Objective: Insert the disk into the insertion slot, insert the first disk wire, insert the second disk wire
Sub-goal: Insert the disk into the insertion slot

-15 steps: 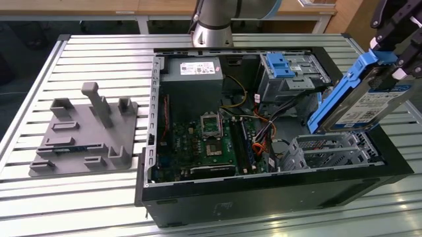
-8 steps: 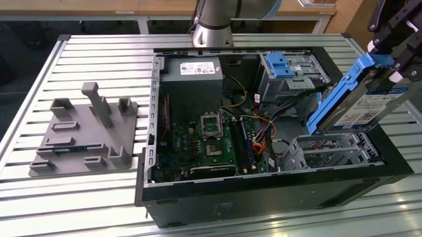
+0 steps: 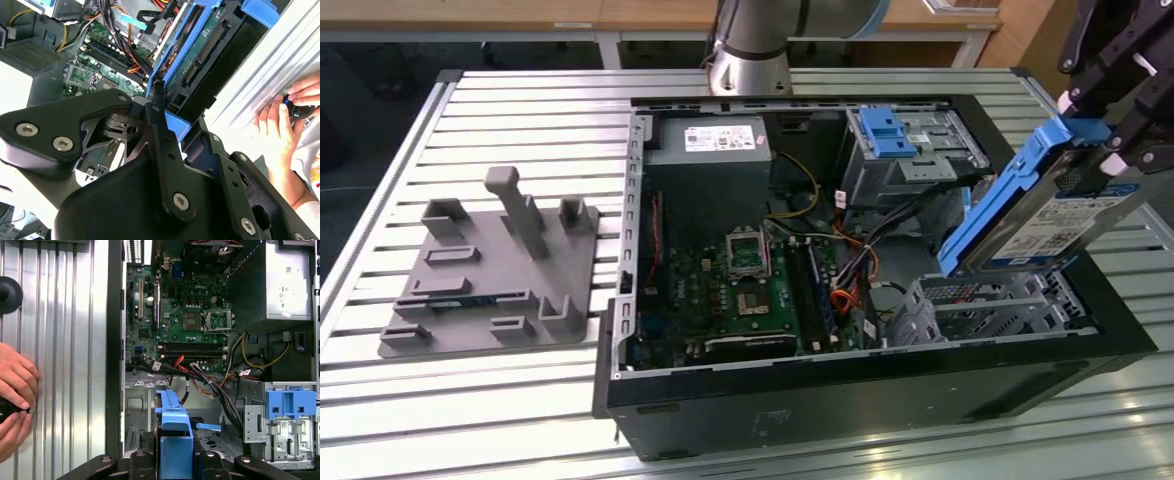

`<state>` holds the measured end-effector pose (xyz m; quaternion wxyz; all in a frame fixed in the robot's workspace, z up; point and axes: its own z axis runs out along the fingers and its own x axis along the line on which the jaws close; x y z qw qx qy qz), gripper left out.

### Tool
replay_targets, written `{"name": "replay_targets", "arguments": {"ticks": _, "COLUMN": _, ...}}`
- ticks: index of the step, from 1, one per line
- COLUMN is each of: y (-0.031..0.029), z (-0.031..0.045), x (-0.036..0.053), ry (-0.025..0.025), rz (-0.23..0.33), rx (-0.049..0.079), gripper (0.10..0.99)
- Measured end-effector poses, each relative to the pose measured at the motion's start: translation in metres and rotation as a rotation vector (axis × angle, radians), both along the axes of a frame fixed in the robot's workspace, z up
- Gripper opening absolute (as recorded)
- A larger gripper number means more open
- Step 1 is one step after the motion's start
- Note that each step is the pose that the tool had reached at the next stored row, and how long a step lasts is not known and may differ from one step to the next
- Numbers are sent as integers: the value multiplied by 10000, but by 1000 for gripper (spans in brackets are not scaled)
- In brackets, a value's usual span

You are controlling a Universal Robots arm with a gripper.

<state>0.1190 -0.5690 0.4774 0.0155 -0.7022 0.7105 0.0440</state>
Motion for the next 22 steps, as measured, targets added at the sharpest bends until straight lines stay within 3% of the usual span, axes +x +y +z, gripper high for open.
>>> {"name": "replay_targets", "arguments": {"ticks": 22, "y": 0, "z": -138, "x": 7, "ry": 2, "rz": 138, "rx": 0, "gripper": 365}}
